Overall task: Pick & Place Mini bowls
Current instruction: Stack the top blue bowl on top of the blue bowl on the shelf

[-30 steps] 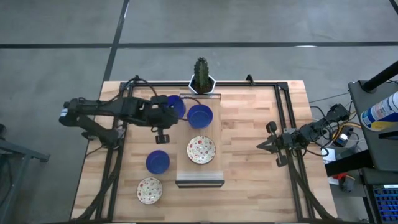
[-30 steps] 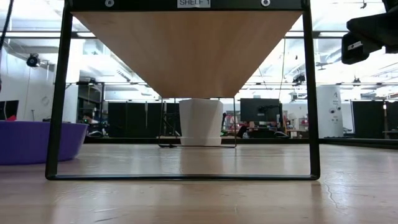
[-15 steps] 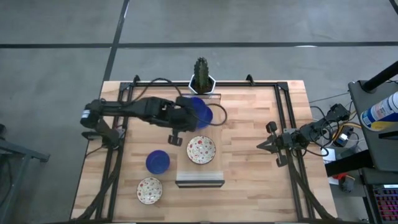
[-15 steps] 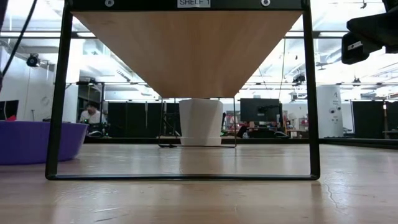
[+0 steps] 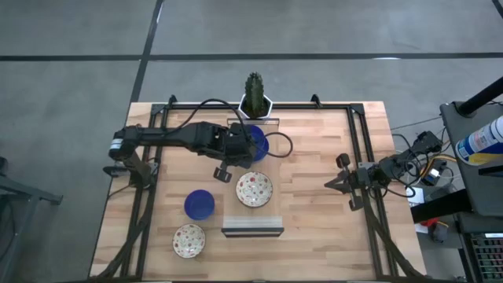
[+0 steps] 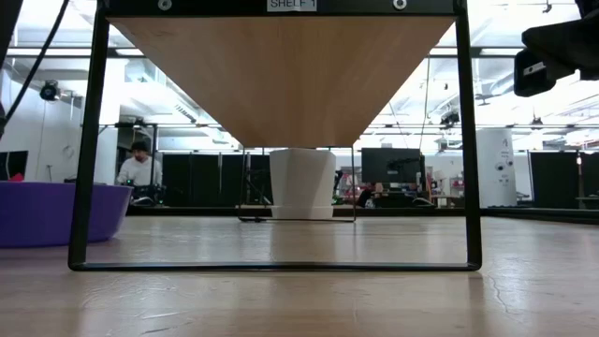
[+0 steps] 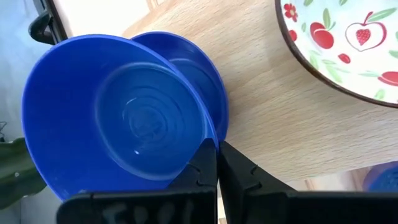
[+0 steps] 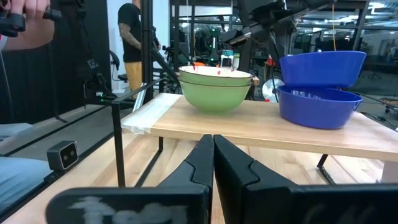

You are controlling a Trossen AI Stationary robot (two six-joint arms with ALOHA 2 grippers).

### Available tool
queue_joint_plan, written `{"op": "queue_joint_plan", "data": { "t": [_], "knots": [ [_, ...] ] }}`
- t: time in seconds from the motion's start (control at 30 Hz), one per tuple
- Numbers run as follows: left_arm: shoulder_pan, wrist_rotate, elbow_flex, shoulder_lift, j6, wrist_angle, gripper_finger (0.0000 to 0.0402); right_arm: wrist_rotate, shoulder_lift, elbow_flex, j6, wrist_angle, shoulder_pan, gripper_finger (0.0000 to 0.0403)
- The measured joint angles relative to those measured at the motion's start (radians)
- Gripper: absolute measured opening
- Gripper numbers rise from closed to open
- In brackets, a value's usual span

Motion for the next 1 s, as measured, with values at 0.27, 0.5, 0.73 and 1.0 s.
{"op": "queue_joint_plan", "data": {
  "t": [0.27,0.5,0.73,1.0],
  "knots": [
    [0.012,0.025,0.0,0.003,0.008,0.002,0.0,0.0,0.0,0.0,0.0,0.0,0.0,0.0008],
    [0.012,0.025,0.0,0.003,0.009,0.038,0.0,0.0,0.0,0.0,0.0,0.0,0.0,0.0008],
    [0.012,0.02,-0.007,0.003,0.005,0.015,0.0006,0.0,0.0,0.0,0.0,0.0,0.0,0.0008],
    [0.012,0.004,-0.007,0.003,0.003,0.017,0.0059,0.0,0.0,0.0,0.0,0.0,0.0,0.0008]
  ]
}}
